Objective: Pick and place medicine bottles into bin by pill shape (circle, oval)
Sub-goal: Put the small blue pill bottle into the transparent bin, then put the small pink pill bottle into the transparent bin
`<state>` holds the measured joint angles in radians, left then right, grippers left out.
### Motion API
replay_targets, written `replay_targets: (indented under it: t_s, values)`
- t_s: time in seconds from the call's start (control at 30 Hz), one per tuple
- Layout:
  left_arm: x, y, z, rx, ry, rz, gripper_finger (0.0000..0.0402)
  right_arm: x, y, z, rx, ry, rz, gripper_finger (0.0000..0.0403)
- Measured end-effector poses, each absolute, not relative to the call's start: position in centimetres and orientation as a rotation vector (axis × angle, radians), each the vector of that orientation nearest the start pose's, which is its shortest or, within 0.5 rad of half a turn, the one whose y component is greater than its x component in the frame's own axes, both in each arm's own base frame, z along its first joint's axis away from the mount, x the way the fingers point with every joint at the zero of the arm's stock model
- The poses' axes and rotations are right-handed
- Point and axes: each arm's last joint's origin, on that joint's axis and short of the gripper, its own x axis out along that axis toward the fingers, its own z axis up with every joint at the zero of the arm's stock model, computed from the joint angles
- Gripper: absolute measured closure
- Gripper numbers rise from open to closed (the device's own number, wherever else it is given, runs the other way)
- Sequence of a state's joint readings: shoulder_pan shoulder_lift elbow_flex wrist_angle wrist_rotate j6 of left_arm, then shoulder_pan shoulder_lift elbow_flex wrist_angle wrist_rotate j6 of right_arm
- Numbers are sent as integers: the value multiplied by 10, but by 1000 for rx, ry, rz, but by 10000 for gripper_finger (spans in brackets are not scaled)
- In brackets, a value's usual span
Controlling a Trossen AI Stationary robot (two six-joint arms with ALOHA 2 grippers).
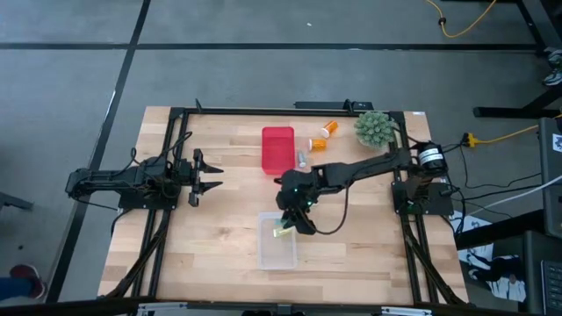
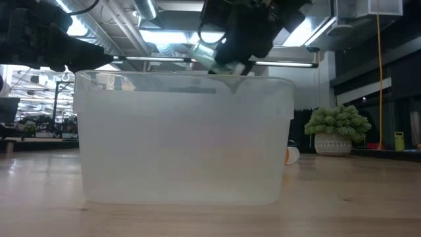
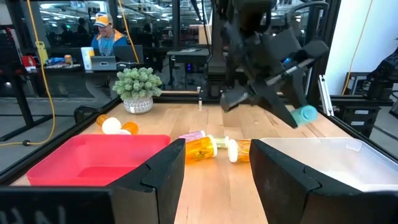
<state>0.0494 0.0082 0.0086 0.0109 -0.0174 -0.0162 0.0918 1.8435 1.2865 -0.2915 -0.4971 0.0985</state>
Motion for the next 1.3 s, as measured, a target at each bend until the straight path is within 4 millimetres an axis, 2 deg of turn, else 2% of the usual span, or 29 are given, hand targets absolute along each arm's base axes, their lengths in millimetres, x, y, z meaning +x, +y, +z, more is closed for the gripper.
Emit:
replay_targets:
  t_s: [0.17,0.37,0.7,1.07,1.17,1.3]
  values:
    - [98,5,167,-16,-12,66,228,395,50,202,279,852,561,300]
    - [98,5,167,-19,-13,67,228,399,49,204,245,791,575,295]
    - [98,5,167,-19,-13,67,228,400,43,204,242,789,547,222]
    - [98,5,167,-19,-13,67,228,400,39,204,246,795,518,217]
    - [98,5,167,-19,-13,66,228,397,35,209,243,798,486,217]
    - [98,5,167,-18,-13,67,228,386,25,229,246,796,452,217]
